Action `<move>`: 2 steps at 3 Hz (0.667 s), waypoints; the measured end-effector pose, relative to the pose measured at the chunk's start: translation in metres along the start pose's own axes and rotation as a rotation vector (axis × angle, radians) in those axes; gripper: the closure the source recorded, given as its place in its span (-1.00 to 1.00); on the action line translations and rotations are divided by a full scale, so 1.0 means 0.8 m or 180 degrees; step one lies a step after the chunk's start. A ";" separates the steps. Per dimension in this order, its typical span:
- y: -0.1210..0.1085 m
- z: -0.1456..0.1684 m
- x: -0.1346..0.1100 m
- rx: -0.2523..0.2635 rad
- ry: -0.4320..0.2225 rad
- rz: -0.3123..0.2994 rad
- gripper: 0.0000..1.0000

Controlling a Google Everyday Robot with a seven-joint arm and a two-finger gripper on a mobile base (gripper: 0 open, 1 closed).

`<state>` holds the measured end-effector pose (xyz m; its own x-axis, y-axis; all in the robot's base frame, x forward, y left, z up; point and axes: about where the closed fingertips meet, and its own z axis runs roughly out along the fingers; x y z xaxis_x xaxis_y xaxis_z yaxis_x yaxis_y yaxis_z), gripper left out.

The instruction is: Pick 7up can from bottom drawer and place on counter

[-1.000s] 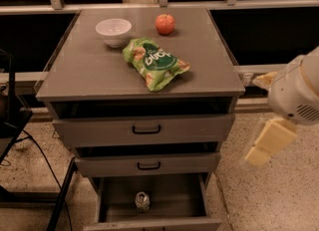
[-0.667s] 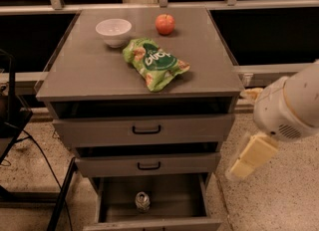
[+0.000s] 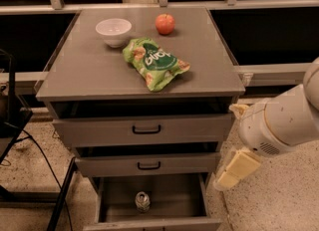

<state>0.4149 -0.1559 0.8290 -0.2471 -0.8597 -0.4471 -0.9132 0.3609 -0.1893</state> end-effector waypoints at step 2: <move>0.048 0.079 0.017 -0.0157 -0.0168 -0.0014 -1.00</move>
Offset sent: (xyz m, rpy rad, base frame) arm -0.0256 0.0389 -0.1112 0.0967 0.0051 0.0560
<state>0.3968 -0.1312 0.7603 -0.2266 -0.8405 -0.4922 -0.9294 0.3377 -0.1487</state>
